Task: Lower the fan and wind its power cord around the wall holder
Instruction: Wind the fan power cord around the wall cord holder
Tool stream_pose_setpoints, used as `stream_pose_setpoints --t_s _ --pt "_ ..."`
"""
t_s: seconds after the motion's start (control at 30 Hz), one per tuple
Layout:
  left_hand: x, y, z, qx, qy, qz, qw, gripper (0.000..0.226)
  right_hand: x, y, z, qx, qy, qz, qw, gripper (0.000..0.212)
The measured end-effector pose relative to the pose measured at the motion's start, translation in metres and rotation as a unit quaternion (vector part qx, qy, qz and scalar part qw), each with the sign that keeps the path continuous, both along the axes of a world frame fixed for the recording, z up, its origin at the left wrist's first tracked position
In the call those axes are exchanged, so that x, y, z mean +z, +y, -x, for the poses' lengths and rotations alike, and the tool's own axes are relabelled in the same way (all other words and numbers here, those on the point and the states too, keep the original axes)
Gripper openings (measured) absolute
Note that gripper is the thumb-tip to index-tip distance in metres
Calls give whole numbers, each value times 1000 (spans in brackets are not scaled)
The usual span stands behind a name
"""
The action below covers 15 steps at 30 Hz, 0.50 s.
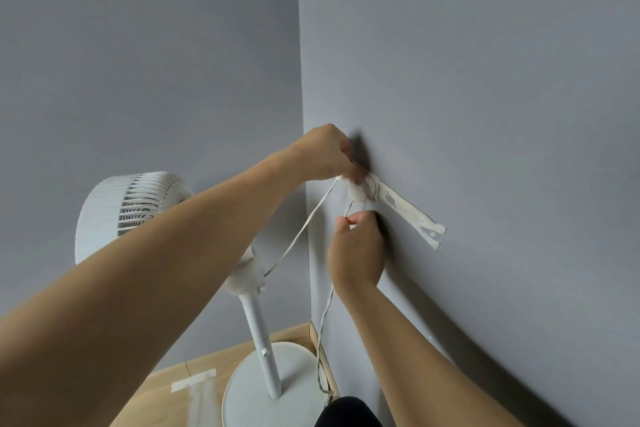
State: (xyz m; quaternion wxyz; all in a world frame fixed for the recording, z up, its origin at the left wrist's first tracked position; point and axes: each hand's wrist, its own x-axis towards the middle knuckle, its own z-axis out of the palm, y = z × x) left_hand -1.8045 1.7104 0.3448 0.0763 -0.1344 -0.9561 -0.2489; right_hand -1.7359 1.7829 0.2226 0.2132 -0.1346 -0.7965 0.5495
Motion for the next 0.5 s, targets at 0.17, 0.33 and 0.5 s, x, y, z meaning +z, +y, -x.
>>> stream_pose_setpoints --t_s 0.17,0.33,0.5 --pt "-3 -2 3 -2 -1 -7 1000 26 -3 1 11 -9 14 -146 989 19" --pt "-2 -3 4 -5 -4 -9 1000 26 -6 -5 21 5 23 -172 985 24" --pt "0 -1 5 -9 -11 -2 1000 33 -6 -10 30 34 23 -23 999 25"
